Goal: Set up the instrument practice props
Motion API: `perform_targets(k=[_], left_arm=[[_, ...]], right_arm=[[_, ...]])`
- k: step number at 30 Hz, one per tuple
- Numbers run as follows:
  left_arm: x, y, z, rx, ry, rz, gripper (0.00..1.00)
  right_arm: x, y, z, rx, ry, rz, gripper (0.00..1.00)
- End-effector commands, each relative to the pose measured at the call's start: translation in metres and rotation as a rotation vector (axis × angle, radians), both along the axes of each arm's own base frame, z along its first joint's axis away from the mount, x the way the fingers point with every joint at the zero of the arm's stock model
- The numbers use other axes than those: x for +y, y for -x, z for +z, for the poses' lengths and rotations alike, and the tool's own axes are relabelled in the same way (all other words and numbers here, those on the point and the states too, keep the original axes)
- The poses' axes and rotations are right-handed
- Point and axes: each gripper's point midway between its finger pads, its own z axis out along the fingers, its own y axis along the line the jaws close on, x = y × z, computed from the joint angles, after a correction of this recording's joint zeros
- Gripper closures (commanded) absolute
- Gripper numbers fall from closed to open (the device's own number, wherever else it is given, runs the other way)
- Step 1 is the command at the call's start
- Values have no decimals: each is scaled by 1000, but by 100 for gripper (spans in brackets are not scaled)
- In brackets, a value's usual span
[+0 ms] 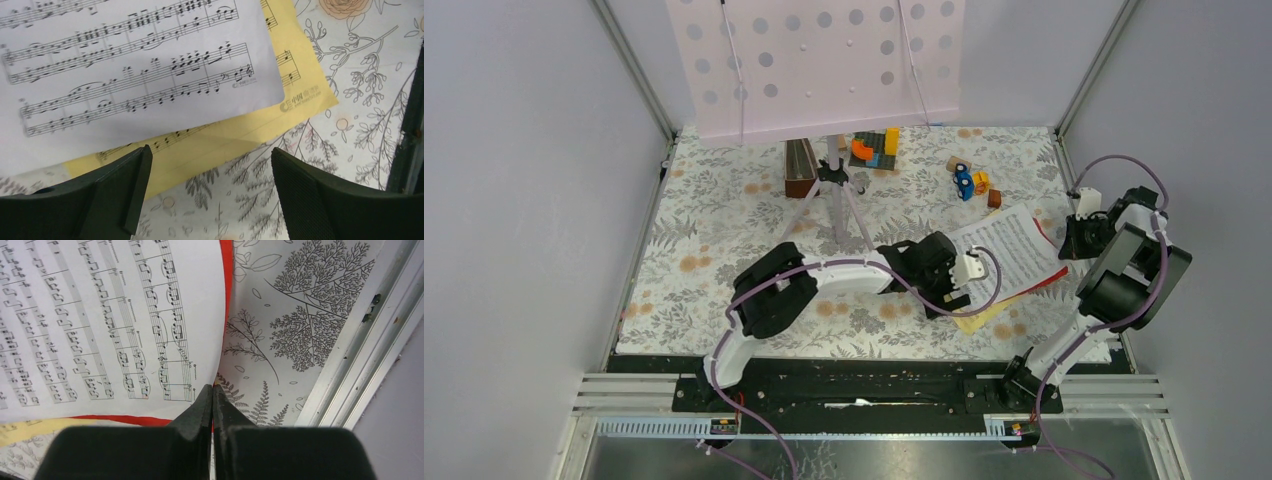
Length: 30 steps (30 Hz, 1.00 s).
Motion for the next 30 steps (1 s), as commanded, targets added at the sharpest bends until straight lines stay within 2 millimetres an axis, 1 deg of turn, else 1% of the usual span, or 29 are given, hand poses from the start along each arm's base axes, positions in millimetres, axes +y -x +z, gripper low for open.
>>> perform_targets(k=[1,4,7,9,12,17,20,24,28,30], left_arm=[[1,-10,64,-90,69,-11,6],[4,-10,79,-109,71,-16,5],[3,-14,93,-124,94,-13,3],[1,-17,97,-120,103,-8,2],[-5,-21,95,-104,103,6,2],[-20,-26,75,-53,95,33,2],[-29,-32,52,-18,73,75,3],[-38,-35,25,10,49,90,4],[-34,-37,5,8,10,101,5],[-27,-33,-7,24,-15,106,6]], right_arm=[[4,-4,40,-82,20,74,100],[2,1,46,-77,48,103,100],[1,6,51,-68,71,137,100],[2,10,53,-62,85,161,100],[3,19,54,-36,100,191,100],[7,37,46,29,98,211,100],[16,44,35,48,56,215,100],[25,47,22,66,-7,207,100],[25,43,12,74,-29,186,97],[26,42,7,78,-38,179,96]])
